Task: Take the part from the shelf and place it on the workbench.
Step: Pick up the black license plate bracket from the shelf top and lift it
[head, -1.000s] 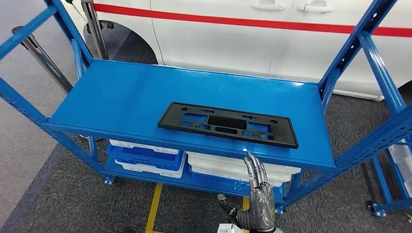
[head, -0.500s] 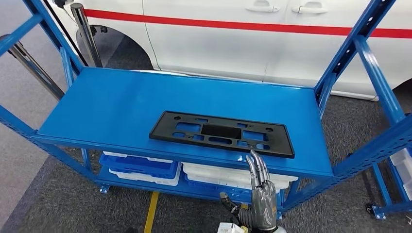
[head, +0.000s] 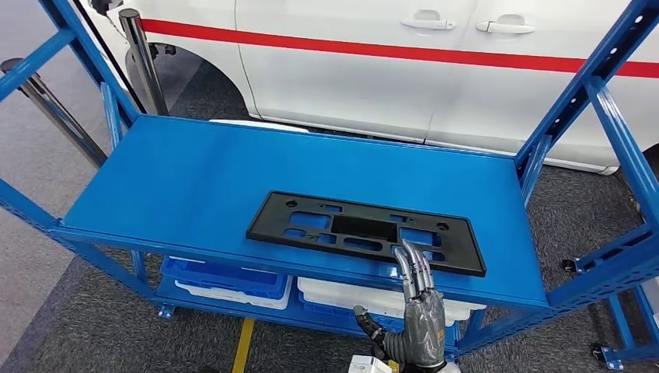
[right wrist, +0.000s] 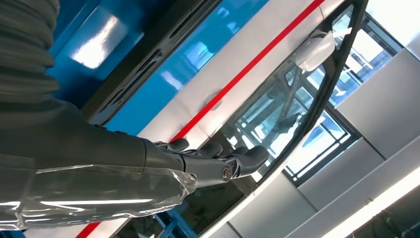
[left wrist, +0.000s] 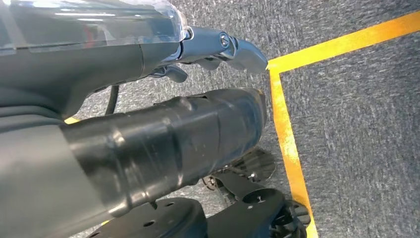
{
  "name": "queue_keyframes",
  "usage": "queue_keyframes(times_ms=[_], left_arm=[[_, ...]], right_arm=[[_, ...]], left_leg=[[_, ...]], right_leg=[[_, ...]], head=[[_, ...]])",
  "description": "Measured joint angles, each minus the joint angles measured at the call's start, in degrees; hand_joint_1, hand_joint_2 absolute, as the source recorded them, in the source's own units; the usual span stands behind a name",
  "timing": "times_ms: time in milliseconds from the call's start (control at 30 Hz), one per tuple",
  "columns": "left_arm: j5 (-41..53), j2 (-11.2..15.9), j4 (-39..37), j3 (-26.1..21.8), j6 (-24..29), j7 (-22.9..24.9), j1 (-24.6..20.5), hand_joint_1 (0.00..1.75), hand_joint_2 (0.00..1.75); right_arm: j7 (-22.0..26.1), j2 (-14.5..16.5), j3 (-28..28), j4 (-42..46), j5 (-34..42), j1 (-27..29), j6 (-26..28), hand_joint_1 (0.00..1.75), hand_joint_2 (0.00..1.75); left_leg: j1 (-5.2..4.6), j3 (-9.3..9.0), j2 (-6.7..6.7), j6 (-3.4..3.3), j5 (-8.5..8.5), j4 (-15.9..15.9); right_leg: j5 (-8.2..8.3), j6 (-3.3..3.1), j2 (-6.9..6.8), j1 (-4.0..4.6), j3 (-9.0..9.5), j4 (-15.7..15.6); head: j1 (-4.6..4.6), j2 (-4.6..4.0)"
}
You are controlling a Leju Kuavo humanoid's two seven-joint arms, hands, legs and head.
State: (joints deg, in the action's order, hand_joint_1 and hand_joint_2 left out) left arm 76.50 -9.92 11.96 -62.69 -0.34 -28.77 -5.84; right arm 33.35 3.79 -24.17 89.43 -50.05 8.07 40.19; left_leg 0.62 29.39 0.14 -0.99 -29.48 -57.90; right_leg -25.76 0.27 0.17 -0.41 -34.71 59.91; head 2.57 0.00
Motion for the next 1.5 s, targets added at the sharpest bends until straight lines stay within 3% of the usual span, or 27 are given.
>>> queue_keyframes(times_ms=[133, 167, 233, 267, 300, 333, 400, 433, 467, 567, 667, 867, 1100, 1300, 1500], left_arm=[[0.0, 0.0, 0.0, 0.0, 0.0, 0.0, -0.2, 0.00, 0.00], [0.0, 0.0, 0.0, 0.0, 0.0, 0.1, -0.3, 0.00, 0.00], [0.0, 0.0, 0.0, 0.0, 0.0, 0.0, -0.2, 0.00, 0.00], [0.0, 0.0, 0.0, 0.0, 0.0, 0.0, -0.1, 0.00, 0.00], [0.1, 0.0, 0.0, 0.0, 0.0, 0.0, 0.0, 0.00, 0.00], [0.1, 0.0, 0.0, 0.0, 0.0, 0.0, 0.1, 0.00, 0.00], [0.1, 0.1, 0.0, 0.0, 0.0, 0.0, 0.2, 0.00, 0.00], [0.1, 0.1, 0.0, 0.0, 0.1, 0.1, 0.2, 0.00, 0.00], [0.1, 0.1, 0.0, 0.0, 0.4, 0.2, 0.1, 0.00, 0.00], [0.4, 0.1, 0.0, 0.1, 2.9, 1.0, -0.1, 0.00, 0.00], [0.7, 0.0, 0.0, 0.3, 5.4, 2.1, 0.0, 0.00, 0.00], [1.0, -0.3, 0.0, 0.8, 7.1, 2.9, -0.4, 0.00, 0.00], [1.2, -0.3, 0.0, 1.4, 7.5, 3.1, -0.5, 0.00, 0.00], [1.3, -0.3, 0.0, 1.5, 7.4, 3.1, -0.5, 0.00, 0.00], [1.7, -0.3, 0.0, 1.8, 7.2, 3.4, -0.7, 0.00, 0.00]], right_arm=[[0.1, 0.2, 0.1, 0.0, -0.4, 0.0, 0.0, 0.00, 1.75], [0.1, 0.3, 0.2, 0.1, -0.7, -0.1, 0.0, 0.00, 1.75], [0.1, 0.5, 0.4, 0.1, -1.3, -0.1, 0.0, 0.00, 1.75], [0.1, 0.6, 0.5, 0.1, -1.6, 0.0, 0.0, 0.00, 1.75], [0.2, 0.6, 0.7, 0.1, -1.8, 0.0, 0.0, 0.00, 1.75], [0.3, 0.6, 0.8, 0.1, -2.0, 0.0, 0.0, 0.00, 1.75], [0.5, 0.8, 1.1, 0.1, -2.4, 0.1, 0.0, 0.00, 1.75], [0.7, 1.0, 1.2, 0.1, -2.5, 0.1, 0.0, 0.00, 1.75], [0.8, 1.1, 1.4, 0.1, -2.7, 0.1, 0.0, 0.00, 1.75], [1.1, 1.4, 2.1, 0.3, -3.3, 0.1, 0.0, 0.00, 1.75], [1.1, 1.5, 2.8, 0.6, -3.7, 0.2, 0.0, 0.00, 1.75], [0.8, 1.5, 3.5, 1.0, -5.2, 0.5, 0.0, 0.00, 1.75], [-0.6, 1.5, 3.5, 1.0, -6.4, 0.4, 0.0, 0.00, 1.75], [-3.0, 1.0, 3.1, 1.0, -8.3, 0.2, 0.0, 0.00, 1.75], [-6.3, -1.5, 1.7, 0.6, -11.7, -1.7, 0.0, 0.00, 1.75]], left_leg=[[0.09, 0.07, 0.13, 1.18, -1.40, -1.4], [0.15, 1.13, 0.11, 1.43, -2.53, -3.8], [0.19, 5.26, 0.09, 1.84, -5.25, -11.2], [0.20, 7.41, 0.10, 1.99, -5.92, -14.4], [0.22, 8.88, 0.11, 2.09, -5.54, -16.0], [0.25, 9.25, 0.11, 2.12, -3.82, -15.3], [0.30, 7.41, 0.11, 1.91, 1.27, -8.9], [0.18, 6.16, 0.10, 1.69, 3.10, -5.7], [0.06, 5.21, 0.08, 1.34, 3.76, -3.4], [-0.08, 4.43, -0.03, 0.57, 3.22, -1.4], [-0.12, 4.42, -0.15, 0.32, 3.11, -1.2], [-0.21, 4.25, -0.15, -0.25, 2.75, -1.2], [-0.29, 4.03, -0.16, -0.36, 2.69, -1.3], [-0.28, 3.89, -0.16, -0.36, 2.70, -1.2], [-0.18, 3.80, -0.16, -0.34, 2.71, -1.2]], right_leg=[[-0.70, -1.16, 0.14, -0.21, 1.00, -1.1], [-0.84, -1.47, 0.05, -0.33, 1.43, -1.4], [-1.35, -1.93, -0.10, -0.28, 2.04, -1.5], [-1.63, -2.02, -0.09, -0.26, 2.32, -1.4], [-1.96, -2.04, -0.01, -0.24, 2.67, -1.4], [-2.34, -1.98, 0.10, -0.24, 3.14, -1.4], [-3.23, -1.69, 0.29, -0.27, 4.22, -1.3], [-3.66, -1.42, 0.34, -0.19, 4.62, -1.2], [-3.97, -1.14, 0.36, -0.11, 4.78, -1.1], [-4.25, -0.86, 0.28, 0.18, 4.70, -1.0], [-4.31, -1.18, 0.15, 0.20, 4.93, -1.4], [-4.31, -1.13, 0.14, 0.20, 5.43, -2.1], [-4.33, -0.19, 0.14, 0.11, 5.58, -2.3], [-4.34, -0.11, 0.14, 0.20, 5.66, -2.2], [-4.35, -0.12, 0.14, 0.27, 5.73, -2.2]], head=[[-0.05, 0.00], [-0.06, 0.00], [-0.08, 0.00], [-0.07, 0.00], [-0.08, 0.00], [-0.08, 0.00], [-0.07, 0.00], [-0.06, 0.00], [-0.06, 0.00], [-0.04, 0.00], [-0.05, 0.00], [-0.04, 0.00], [-0.05, 0.00], [-0.05, 0.00], [-0.05, 0.00]])
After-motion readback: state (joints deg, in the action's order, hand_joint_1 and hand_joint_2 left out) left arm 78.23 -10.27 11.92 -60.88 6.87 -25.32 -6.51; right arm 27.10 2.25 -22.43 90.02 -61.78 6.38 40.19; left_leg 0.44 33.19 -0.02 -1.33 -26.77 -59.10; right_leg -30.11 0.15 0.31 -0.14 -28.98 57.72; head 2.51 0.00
